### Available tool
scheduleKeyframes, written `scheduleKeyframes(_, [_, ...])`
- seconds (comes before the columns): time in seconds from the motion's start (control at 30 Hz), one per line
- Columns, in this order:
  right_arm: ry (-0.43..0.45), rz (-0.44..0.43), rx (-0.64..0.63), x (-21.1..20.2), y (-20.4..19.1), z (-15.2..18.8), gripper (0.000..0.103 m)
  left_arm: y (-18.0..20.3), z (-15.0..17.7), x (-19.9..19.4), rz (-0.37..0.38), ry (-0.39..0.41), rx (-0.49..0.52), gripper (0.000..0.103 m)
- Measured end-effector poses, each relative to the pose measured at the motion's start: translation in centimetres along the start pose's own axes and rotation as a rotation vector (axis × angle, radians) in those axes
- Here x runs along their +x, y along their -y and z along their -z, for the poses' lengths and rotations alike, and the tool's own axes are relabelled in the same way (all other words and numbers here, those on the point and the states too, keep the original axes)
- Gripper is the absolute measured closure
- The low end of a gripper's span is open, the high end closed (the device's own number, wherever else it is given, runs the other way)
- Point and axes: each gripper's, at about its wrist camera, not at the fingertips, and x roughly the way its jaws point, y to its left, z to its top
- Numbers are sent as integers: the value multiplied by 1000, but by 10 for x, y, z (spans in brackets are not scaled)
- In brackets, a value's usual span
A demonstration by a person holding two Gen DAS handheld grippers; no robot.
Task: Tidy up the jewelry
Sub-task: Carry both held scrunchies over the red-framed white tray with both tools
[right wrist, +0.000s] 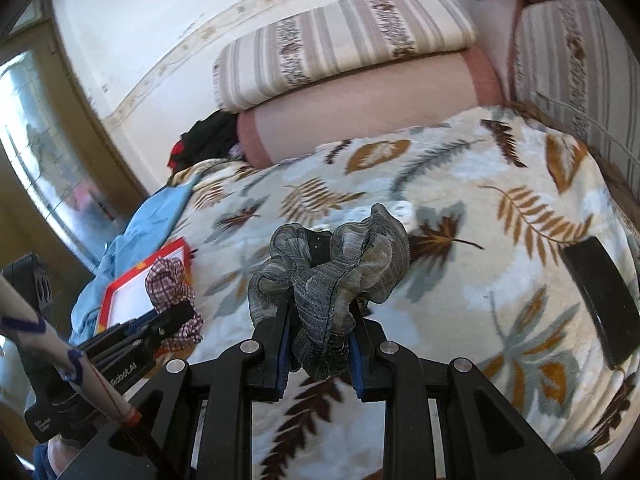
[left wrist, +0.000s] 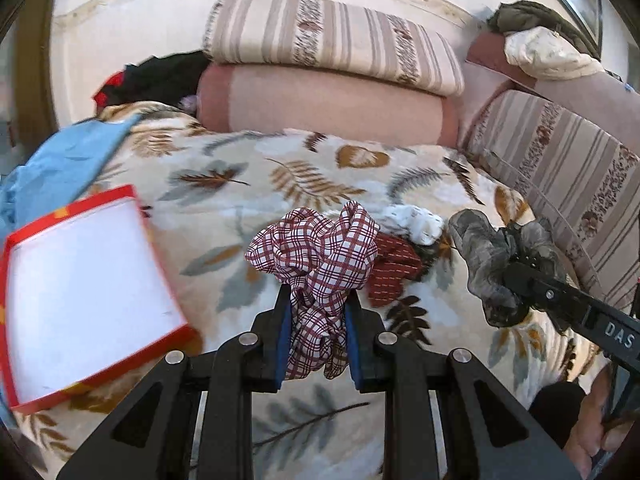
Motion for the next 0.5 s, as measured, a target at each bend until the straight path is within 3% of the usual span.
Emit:
scheduleKeyframes(0.23, [-45,-61,-70,11,-47,4,77,-44,4,-22,-111,47,-56,80])
scheduleKeyframes(0.5, [-109,-123,-184,47,-115,1,77,-121,4,-34,-224,63,-176,80])
